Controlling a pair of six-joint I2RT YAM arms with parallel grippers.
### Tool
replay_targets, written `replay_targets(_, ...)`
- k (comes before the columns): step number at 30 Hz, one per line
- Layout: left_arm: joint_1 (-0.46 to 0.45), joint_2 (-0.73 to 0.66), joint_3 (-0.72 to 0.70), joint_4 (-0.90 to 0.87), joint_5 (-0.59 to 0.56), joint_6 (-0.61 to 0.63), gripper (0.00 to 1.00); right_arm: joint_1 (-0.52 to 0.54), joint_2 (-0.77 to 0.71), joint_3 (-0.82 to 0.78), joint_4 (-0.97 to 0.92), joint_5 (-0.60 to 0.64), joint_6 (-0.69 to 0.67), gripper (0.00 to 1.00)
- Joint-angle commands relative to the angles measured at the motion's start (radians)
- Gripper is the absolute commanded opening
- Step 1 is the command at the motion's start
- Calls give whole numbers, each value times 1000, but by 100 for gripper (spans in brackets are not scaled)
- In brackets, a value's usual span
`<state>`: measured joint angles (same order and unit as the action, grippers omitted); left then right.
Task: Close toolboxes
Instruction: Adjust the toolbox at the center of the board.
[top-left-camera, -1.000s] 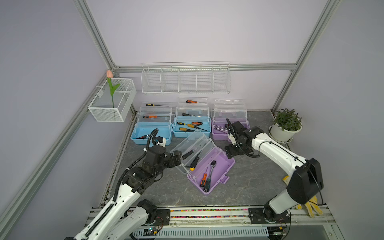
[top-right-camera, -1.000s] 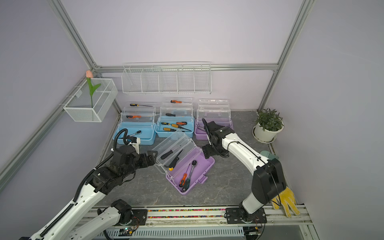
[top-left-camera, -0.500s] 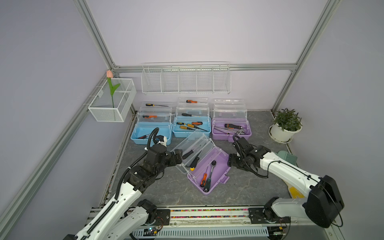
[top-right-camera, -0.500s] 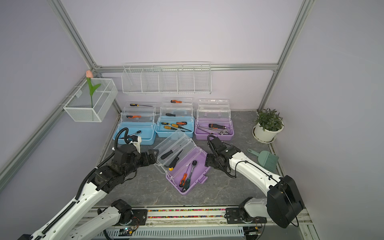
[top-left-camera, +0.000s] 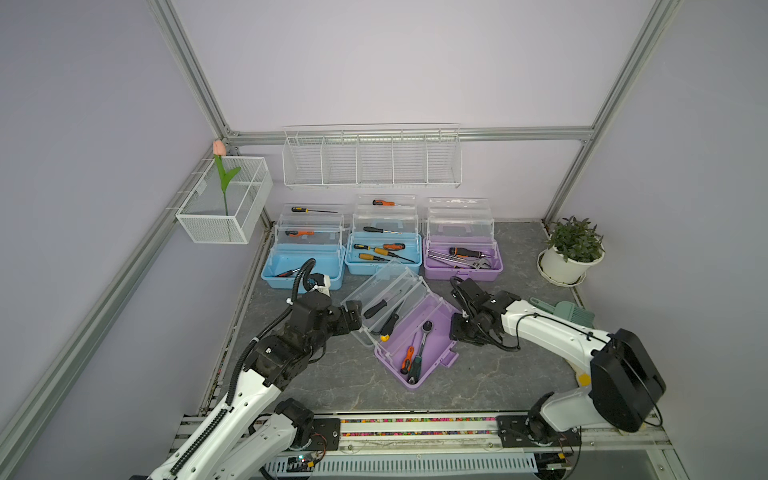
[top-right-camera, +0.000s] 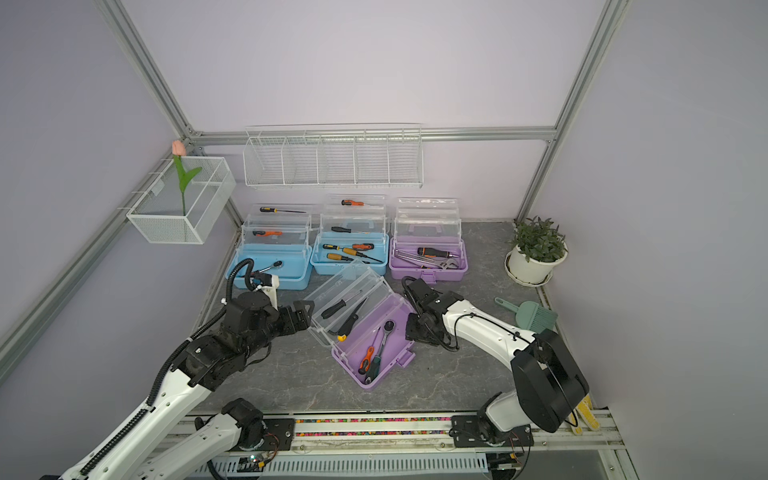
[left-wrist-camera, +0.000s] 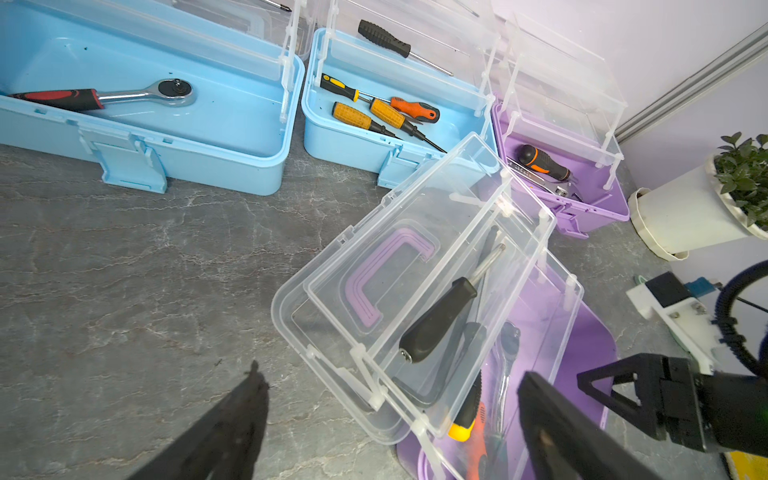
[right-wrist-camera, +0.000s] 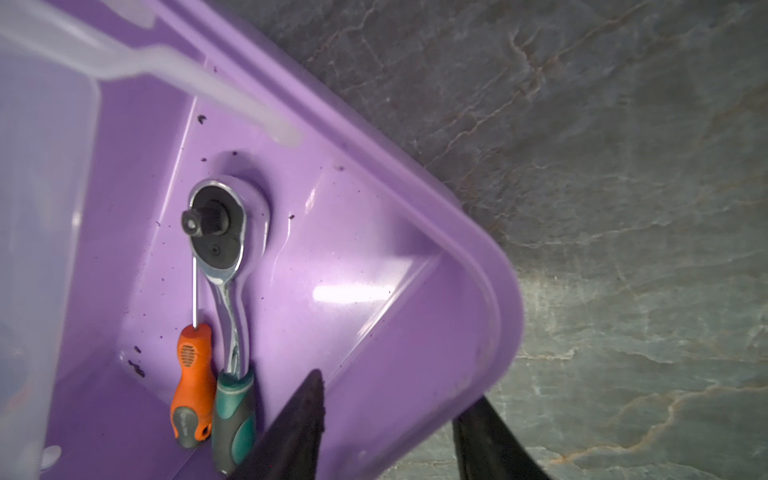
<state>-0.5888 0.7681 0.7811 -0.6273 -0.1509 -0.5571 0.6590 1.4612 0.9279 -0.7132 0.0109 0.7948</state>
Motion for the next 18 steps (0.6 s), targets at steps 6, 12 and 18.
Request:
replay_targets(6,7,-7,22,-44,-47,-15,95,-45,1,-6,-109,26,-95,29)
replay_targets(12,7,-4,38,-66,-54,-13,95,-113,34,52,-148,71,-269,15)
replay_targets(18,12,36,17,-54,-52,-18,93,-196,122,187,-108,81,-417,13)
